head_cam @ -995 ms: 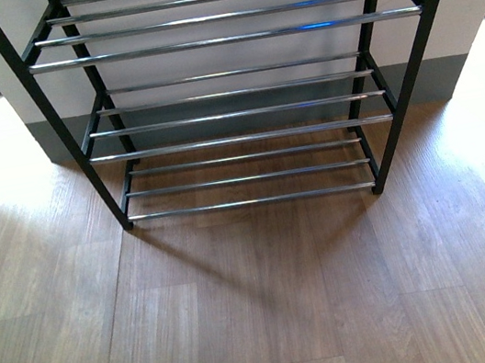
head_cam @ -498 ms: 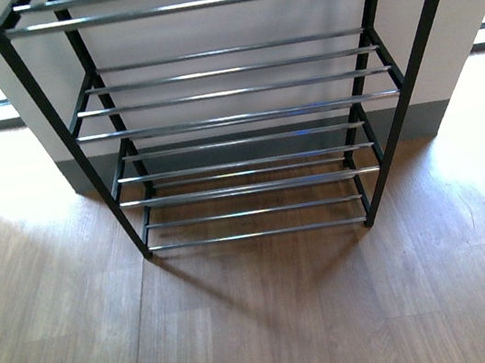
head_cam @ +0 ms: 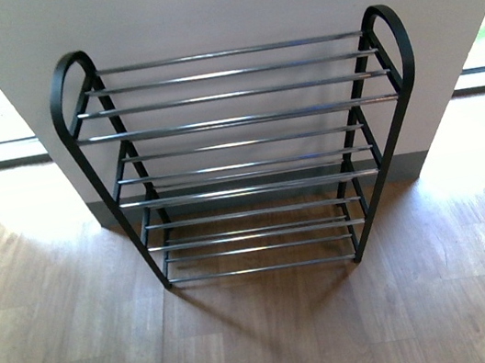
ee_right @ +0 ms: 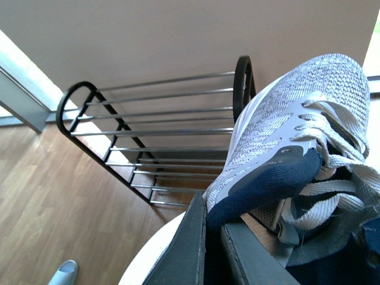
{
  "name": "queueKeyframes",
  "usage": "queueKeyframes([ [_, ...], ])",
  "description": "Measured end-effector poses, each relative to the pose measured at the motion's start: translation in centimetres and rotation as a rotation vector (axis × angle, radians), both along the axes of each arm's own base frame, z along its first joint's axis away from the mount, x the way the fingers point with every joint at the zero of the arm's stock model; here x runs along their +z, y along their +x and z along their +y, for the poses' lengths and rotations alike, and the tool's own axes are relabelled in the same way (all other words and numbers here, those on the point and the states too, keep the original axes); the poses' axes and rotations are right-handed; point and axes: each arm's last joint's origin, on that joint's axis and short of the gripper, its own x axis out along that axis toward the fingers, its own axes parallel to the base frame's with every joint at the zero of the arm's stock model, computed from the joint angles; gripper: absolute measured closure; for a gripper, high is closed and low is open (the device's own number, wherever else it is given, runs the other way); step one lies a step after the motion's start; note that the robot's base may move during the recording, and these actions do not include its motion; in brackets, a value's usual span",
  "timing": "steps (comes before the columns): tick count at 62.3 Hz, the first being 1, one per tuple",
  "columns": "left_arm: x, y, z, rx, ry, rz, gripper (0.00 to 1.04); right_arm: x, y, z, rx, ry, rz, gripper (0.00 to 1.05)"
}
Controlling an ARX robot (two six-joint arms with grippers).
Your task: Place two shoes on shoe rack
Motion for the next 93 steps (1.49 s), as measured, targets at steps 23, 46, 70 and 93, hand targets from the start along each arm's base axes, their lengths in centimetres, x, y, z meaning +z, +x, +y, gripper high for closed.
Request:
queueKeyframes([
  [23, 0.0, 0.0, 0.0, 0.002, 0.0, 0.0, 1.03, 0.7, 4.2, 3.9, 0.168, -0.072, 0.035, 1.03],
  [46, 0.0, 0.0, 0.0, 0.002, 0.001, 0.0, 1.03, -1.5, 11.4, 17.3, 0.211, -0.251, 0.111, 1.03],
  [70, 0.0, 0.0, 0.0, 0.002, 0.001, 0.0, 1.03, -7.5, 19.3, 26.1, 0.153, -0.371, 0.091, 1.03],
  [93, 0.0, 0.0, 0.0, 0.002, 0.001, 0.0, 1.03, -14.9, 27.1, 24.8, 0.05, -0.633, 0.08, 1.03],
])
